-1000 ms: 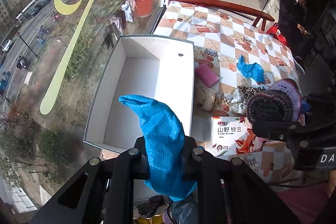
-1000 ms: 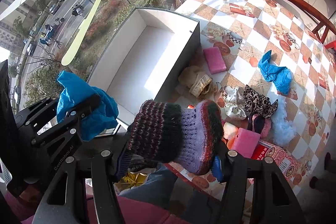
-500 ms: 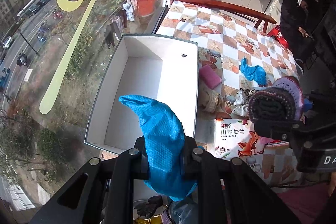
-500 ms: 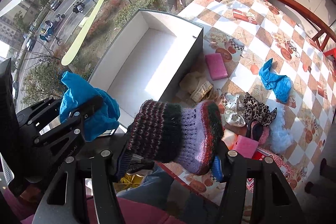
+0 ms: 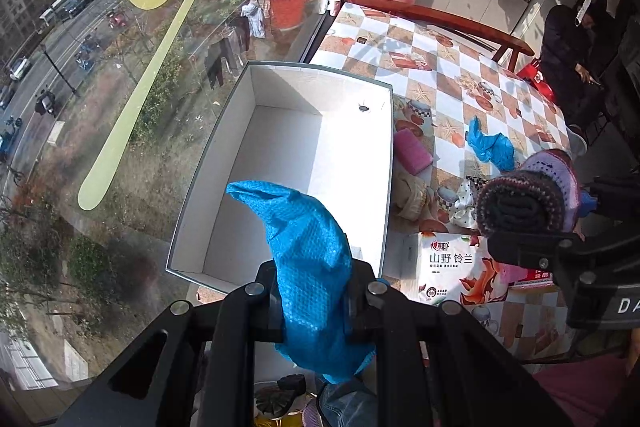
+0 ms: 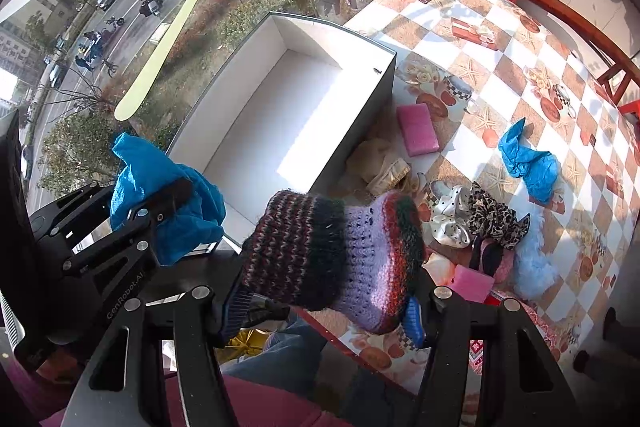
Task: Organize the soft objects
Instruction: 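Carry the blue bag and knit sock in both grippers over the white box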
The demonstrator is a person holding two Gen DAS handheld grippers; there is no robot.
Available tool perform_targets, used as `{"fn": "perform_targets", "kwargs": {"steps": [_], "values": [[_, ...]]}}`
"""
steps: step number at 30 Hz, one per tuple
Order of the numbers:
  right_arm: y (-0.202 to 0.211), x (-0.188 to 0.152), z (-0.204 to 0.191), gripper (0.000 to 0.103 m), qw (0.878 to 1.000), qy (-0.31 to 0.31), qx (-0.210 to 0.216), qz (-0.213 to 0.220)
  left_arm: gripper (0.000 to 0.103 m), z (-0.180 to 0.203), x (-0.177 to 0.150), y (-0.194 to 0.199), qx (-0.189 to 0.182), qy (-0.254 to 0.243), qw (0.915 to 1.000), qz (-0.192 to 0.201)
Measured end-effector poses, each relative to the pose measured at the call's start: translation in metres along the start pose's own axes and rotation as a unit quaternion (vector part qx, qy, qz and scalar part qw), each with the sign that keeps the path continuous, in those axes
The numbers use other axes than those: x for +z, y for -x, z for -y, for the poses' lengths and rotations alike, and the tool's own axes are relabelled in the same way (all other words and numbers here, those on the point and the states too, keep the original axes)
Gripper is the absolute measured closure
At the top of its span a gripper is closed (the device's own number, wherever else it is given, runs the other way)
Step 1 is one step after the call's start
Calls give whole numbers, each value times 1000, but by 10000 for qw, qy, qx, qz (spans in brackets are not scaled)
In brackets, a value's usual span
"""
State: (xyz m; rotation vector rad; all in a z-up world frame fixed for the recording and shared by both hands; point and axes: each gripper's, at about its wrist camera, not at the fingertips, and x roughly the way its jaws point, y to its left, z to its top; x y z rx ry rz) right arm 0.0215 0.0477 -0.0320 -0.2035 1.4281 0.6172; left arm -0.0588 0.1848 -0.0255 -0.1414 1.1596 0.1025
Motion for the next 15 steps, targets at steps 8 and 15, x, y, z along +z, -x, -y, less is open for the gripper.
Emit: {"fn": "perform_targets", "kwargs": {"steps": [8, 15], "values": [[0, 17, -3, 41, 9999, 93, 1, 69, 84, -12, 3, -8, 99, 222, 9997, -19], [-7, 43, -14, 41, 9991, 392, -22, 131, 84, -34, 9, -22, 214, 692, 9973, -105]]}}
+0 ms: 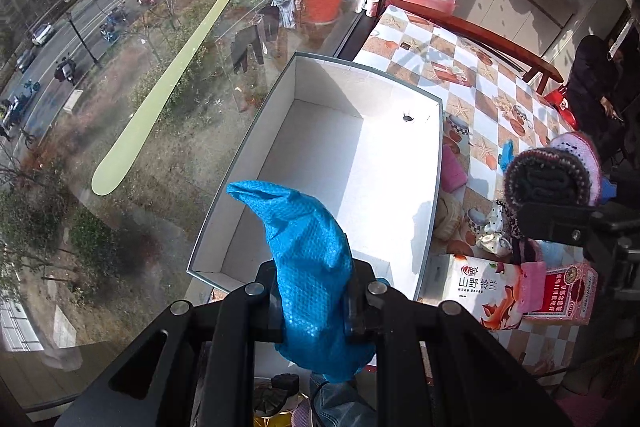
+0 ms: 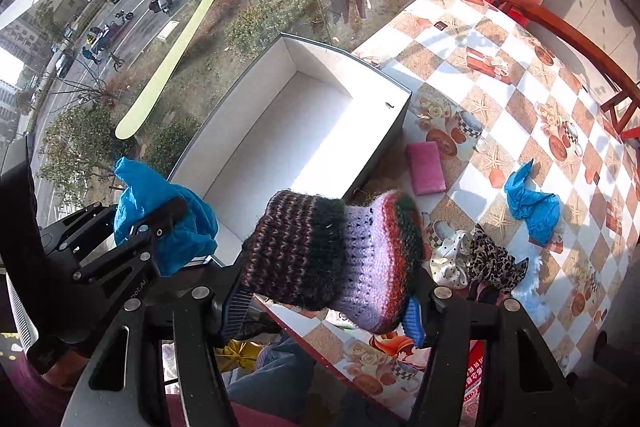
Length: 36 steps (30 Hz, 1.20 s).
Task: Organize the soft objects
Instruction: 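Carry the blue bag and knit sock in both grippers over the white box, then open the left gripper dropping the blue bag while the right releases the sock into the box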
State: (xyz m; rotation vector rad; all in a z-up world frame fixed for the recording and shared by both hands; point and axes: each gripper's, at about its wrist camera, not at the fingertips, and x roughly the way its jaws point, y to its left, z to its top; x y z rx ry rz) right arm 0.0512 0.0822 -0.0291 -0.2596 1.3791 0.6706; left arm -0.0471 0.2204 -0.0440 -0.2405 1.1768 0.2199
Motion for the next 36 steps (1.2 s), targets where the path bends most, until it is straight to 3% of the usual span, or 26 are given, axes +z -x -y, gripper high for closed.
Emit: {"fn": "perform_targets", "kwargs": {"steps": [8, 16, 20, 36], "values": [[-40, 29, -18, 41, 9987, 442, -62, -258, 84, -7, 9, -37, 205, 263, 9991, -279], [-94, 64, -14, 41, 9933, 727, -472, -765, 84, -7, 10, -79, 157, 466, 9970, -596], [-115, 74, -13, 41, 9924, 711, -372, -928, 84, -9, 5, -92, 152, 530, 9957, -745], [-157, 38, -24, 41, 9777, 1064, -398, -1766, 84, 11, -34, -113, -6, 324, 9913, -1279]]}}
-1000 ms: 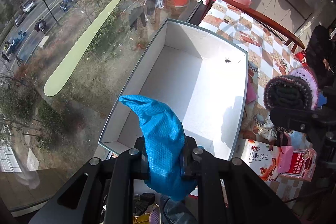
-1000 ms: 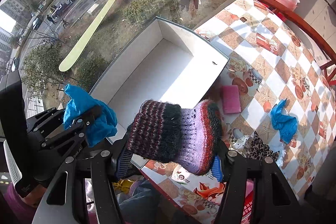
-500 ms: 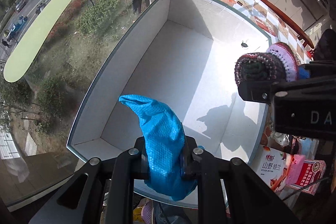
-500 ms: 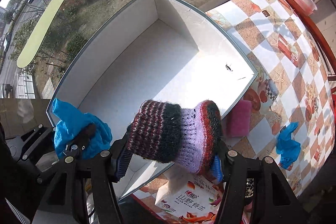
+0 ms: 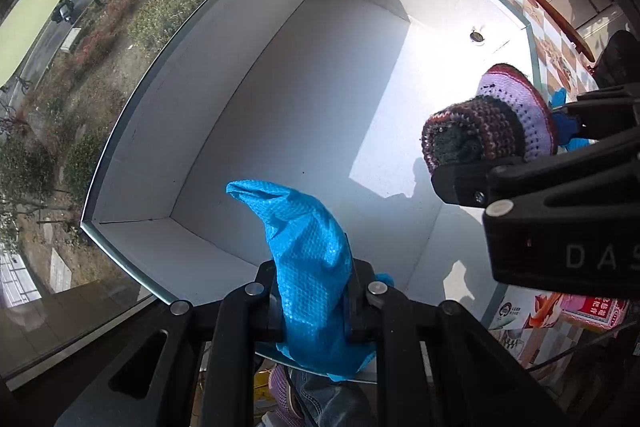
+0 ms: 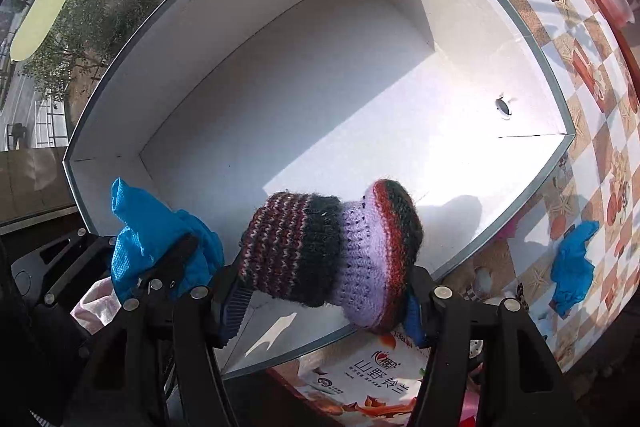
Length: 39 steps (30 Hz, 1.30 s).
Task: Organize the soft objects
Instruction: 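Open the left gripper dropping the blue bag while the right releases the sock into the box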
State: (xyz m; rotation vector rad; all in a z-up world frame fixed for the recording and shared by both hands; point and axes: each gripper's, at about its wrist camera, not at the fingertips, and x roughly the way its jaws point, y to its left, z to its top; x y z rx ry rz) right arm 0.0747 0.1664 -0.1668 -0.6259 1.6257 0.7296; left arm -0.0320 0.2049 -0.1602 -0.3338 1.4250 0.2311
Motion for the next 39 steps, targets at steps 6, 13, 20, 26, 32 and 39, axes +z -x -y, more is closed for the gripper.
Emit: {"fn": "perform_targets", "kwargs": {"steps": [6, 13, 20, 26, 32, 39], "values": [[-5, -21, -3, 41, 9998, 26, 129, -176, 84, 10, -15, 2, 16, -171, 9998, -60], [12, -29, 14, 41, 9979, -441, 462, 63, 84, 17, -15, 19, 38, -310, 9995, 72], [37, -26, 22, 38, 9958, -593, 597, 358, 69, 16, -22, 39, -55, -419, 9987, 298], [56, -28, 27, 0, 9928, -658, 794, 615, 12, 16, -25, 53, -621, -218, 9964, 536], [71, -46, 52, 0, 9781, -1242, 1473, 790, 0, 15, -28, 60, -774, -183, 9955, 518], [103, -78, 55, 0, 9662, -1638, 1674, 1079, 0, 16, -40, 88, -888, -153, 9929, 775]]}}
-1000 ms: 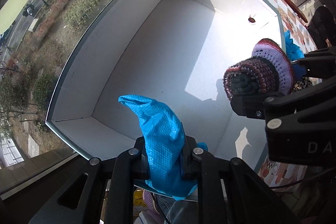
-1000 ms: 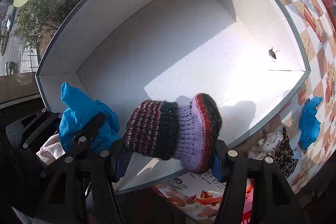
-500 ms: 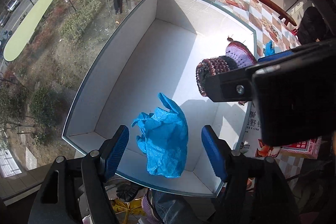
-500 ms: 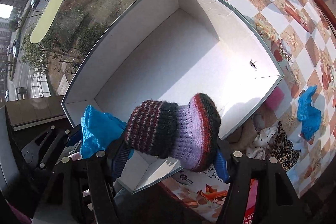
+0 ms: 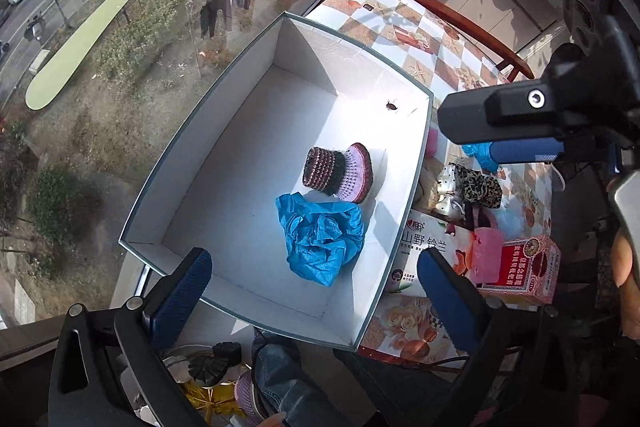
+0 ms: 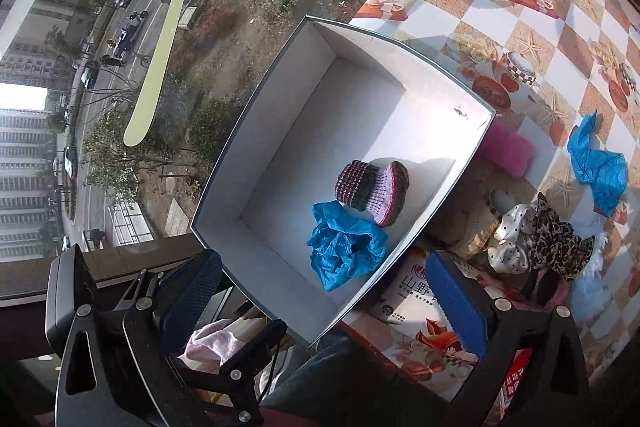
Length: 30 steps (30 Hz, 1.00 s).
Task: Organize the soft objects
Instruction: 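Open the left gripper dropping the blue bag while the right releases the sock into the box, then withdraw both grippers from the box back toward the table pile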
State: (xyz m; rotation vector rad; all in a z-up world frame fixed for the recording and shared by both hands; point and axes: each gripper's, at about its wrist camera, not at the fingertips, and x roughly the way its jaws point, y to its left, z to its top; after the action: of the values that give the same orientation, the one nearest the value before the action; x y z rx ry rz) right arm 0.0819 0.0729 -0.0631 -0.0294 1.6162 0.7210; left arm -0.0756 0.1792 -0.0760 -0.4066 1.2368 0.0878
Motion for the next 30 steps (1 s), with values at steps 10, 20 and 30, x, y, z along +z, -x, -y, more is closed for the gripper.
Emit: {"fn": "perform_targets", "kwargs": {"steps": [10, 20, 30], "values": [[16, -27, 9, 0, 9993, -333, 134, 51, 0, 10, 3, 3, 173, 80, 9995, -241], [16, -39, 19, 0, 9987, -485, 184, 7, 0, 14, 0, 9, 189, -35, 9996, -230], [16, -42, 22, 0, 9984, -530, 216, -23, 0, 17, 1, 10, 281, -92, 9993, -225]]}}
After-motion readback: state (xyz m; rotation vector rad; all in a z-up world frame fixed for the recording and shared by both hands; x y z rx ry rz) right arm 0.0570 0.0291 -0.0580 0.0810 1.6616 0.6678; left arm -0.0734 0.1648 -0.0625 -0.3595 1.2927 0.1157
